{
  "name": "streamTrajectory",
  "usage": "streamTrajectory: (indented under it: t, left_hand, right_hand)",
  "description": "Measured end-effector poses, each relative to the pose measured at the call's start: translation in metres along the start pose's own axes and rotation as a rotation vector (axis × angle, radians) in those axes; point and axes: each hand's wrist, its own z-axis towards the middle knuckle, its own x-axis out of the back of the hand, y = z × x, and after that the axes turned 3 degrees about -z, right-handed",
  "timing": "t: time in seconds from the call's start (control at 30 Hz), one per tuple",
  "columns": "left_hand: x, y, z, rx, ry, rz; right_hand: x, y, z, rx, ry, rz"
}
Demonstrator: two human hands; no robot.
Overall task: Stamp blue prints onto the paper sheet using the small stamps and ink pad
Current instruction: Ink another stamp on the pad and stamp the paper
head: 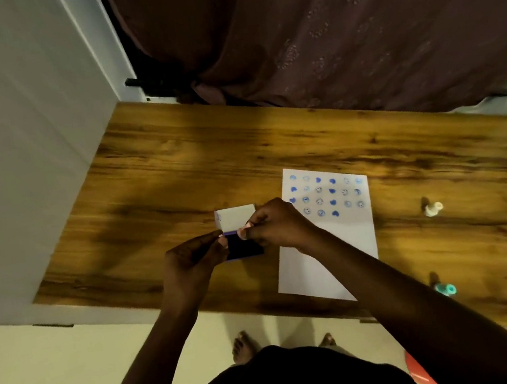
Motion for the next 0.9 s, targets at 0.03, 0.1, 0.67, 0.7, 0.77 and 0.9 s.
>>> streamTrajectory:
  t: [0.03, 0.1, 0.67, 0.7, 0.77, 0.9]
  left_hand:
    - [-0.004, -0.002, 0.001, 0.016, 0.001, -0.003]
    - [-0.017, -0.008, 0.003, 0.043, -0.005, 0.029]
    - [-0.109, -0.011, 0.009, 0.113, -0.144, 0.056]
    - [-0.111, -0.011, 0.009, 0.108, -0.144, 0.064]
    - [-0.112, -0.011, 0.009, 0.099, -0.141, 0.075]
    - [-0.113, -0.011, 0.01, 0.074, -0.142, 0.071]
  right_hand:
    - [0.006, 0.008, -0.006, -0.019, 0.002, 0.119]
    - [0.021, 0.026, -0.02, -0.054, 0.014, 0.329]
    - [0.115, 0.126, -0.06, -0.21, 0.482, -0.604]
    - [0.114, 0.126, -0.058, -0.212, 0.469, -0.612]
    - [0.112, 0.126, -0.054, -0.213, 0.452, -0.621]
    - [0.109, 0.127, -0.049, -0.23, 0.415, -0.652]
